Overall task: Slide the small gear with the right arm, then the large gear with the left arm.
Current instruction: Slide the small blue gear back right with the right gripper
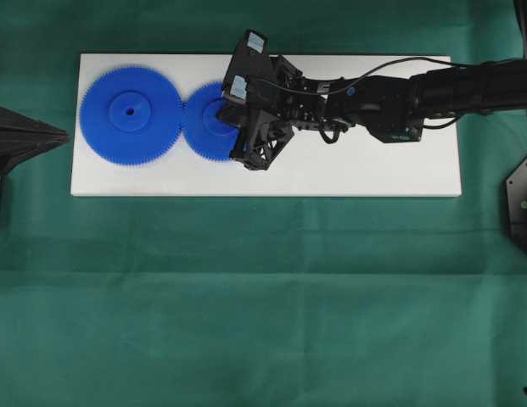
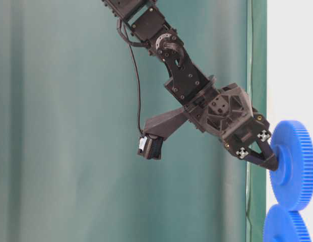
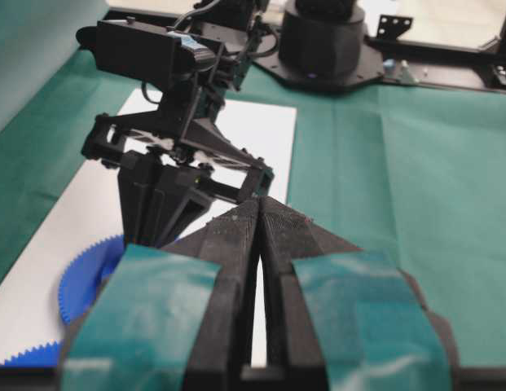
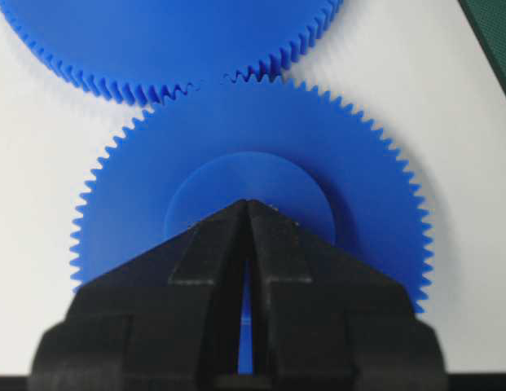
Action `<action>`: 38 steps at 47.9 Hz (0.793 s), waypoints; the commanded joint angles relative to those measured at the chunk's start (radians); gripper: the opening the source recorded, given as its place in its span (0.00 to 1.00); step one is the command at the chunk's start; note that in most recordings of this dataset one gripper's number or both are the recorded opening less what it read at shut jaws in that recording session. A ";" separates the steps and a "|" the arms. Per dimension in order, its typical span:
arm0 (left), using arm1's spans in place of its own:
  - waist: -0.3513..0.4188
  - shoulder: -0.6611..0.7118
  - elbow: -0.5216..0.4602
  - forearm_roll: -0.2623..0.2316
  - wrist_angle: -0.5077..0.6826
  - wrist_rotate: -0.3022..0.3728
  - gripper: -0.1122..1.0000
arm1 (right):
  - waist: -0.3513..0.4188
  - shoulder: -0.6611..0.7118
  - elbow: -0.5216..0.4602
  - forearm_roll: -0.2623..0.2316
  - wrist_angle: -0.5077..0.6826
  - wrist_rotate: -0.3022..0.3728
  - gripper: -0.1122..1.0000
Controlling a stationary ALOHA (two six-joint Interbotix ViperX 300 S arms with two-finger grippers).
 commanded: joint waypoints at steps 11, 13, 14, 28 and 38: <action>-0.003 0.011 -0.009 -0.002 -0.006 -0.002 0.10 | 0.009 -0.011 -0.008 -0.003 0.002 -0.002 0.56; -0.002 0.011 -0.009 -0.002 -0.006 -0.002 0.10 | 0.009 -0.011 -0.008 -0.003 0.008 -0.002 0.56; -0.002 0.011 -0.009 -0.002 -0.005 -0.002 0.10 | 0.009 -0.009 -0.008 -0.003 0.012 -0.002 0.56; -0.003 0.011 -0.009 -0.002 -0.005 -0.002 0.10 | 0.009 -0.012 -0.002 -0.018 0.100 0.000 0.56; -0.002 0.011 -0.015 -0.003 -0.005 -0.002 0.10 | 0.006 -0.066 0.066 -0.023 0.103 0.000 0.56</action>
